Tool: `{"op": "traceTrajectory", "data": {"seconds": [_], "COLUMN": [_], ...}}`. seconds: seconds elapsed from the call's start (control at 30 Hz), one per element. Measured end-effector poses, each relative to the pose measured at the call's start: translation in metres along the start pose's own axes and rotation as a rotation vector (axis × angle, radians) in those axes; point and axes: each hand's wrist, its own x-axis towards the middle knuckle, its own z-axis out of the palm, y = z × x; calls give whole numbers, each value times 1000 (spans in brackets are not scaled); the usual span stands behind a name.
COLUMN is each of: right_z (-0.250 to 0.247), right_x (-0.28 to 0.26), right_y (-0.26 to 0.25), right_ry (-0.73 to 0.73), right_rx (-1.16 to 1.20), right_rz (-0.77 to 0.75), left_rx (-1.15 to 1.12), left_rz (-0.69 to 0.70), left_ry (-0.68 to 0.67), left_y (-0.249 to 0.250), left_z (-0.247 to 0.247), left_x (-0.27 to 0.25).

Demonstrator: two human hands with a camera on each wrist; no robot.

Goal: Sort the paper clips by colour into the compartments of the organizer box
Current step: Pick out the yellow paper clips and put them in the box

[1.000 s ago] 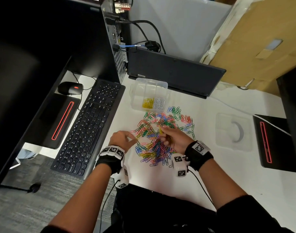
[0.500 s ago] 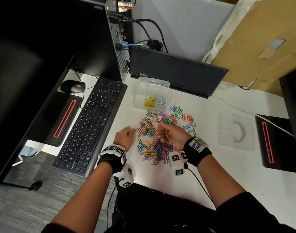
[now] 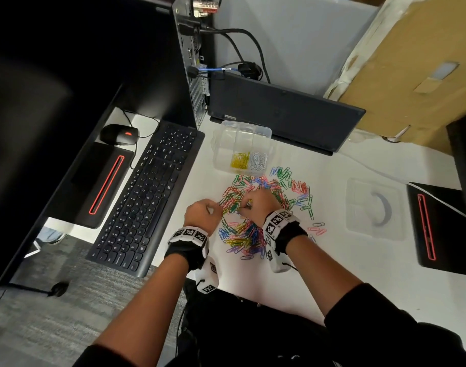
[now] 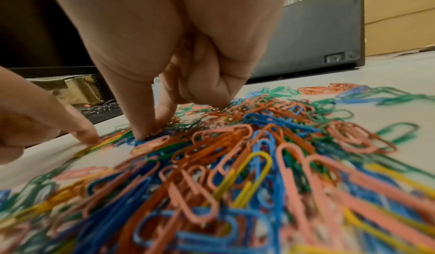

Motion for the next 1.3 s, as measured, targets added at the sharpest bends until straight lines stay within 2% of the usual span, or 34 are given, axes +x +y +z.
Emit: {"op": "traceTrajectory", "data": {"seconds": [0.13,0.23,0.3,0.37,0.43,0.57,0.7,0.77,0.83,0.9,0.97,1.0,1.17,1.3], "right_z": [0,-6,-13,-20,-25,-30,-32,-31,-30,-26,-21,-20,-13,-11], "right_x": [-2,-10,-17,-25,-32,-34,-33,-32,-31,-28,-23,-21,-4,1], "right_y": [6,11,15,18,19,24,23,20,17,15,14,11,-9,-15], "right_ry": [-46,-35,-90,-163,-195,-215,-237,-232,-228,-193,-98,-45,35,25], "right_rx": [105,227,444,830,1099,1449,1579,1539,1366,923,419,286,-72,-189], "right_rz": [-11,48,147,284,368,469,479,509,516,429,252,185,-44,-82], "left_rx": [93,128,155,101,45,-73,-231,-320,-367,-306,-256,-261,-245,-270], "left_rz": [-1,-4,-1,5,28,56,-56,-105,-90,-14,37,49,65,73], "left_ry": [18,-11,-50,-86,-131,-233,-324,-333,-317,-272,-227,-225,-173,-82], "left_y": [4,10,12,9,6,6,11,11,10,5,-3,-5,5,13], "left_z": [6,7,7,9,14,21,16,14,12,13,16,18,12,7], "left_x": [2,3,4,5,7,8,7,5,2,3,6,6,2,3]}}
